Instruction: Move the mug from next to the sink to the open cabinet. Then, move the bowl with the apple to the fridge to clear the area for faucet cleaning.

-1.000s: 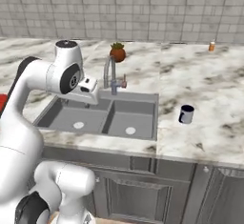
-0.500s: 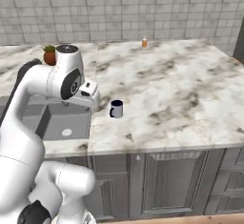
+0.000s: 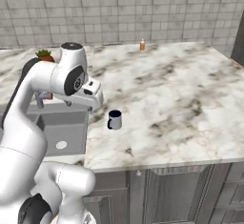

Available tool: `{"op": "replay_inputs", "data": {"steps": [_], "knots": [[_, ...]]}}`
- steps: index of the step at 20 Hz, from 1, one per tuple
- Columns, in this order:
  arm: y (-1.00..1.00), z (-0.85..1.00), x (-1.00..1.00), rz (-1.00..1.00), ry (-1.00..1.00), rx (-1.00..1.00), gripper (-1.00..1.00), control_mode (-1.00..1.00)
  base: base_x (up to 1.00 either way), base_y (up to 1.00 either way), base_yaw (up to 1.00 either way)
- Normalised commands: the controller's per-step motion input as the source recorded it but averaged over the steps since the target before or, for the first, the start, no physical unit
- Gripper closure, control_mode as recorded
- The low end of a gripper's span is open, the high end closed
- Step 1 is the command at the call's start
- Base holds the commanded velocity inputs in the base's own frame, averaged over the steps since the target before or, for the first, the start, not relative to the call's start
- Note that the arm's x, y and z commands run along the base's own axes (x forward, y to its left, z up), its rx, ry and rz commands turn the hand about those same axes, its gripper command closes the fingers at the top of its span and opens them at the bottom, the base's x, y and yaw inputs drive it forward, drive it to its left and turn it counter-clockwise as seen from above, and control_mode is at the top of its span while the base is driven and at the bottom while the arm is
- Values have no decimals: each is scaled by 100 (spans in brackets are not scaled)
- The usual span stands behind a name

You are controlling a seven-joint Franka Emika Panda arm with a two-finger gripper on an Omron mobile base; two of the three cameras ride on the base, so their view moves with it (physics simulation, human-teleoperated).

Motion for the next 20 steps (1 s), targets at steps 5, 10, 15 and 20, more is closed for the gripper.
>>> {"op": "replay_inputs", "data": {"steps": [5,10,15,20], "knots": [[-30,-87,0,-31,2,-5,-100,-100,0,0,0],[0,-70,57,-25,-12,-11,-100,-100,0,0,0],[0,-23,100,-22,-2,-1,-100,-100,0,0,0],[1,-9,94,-15,2,0,-100,-100,0,0,0]]}}
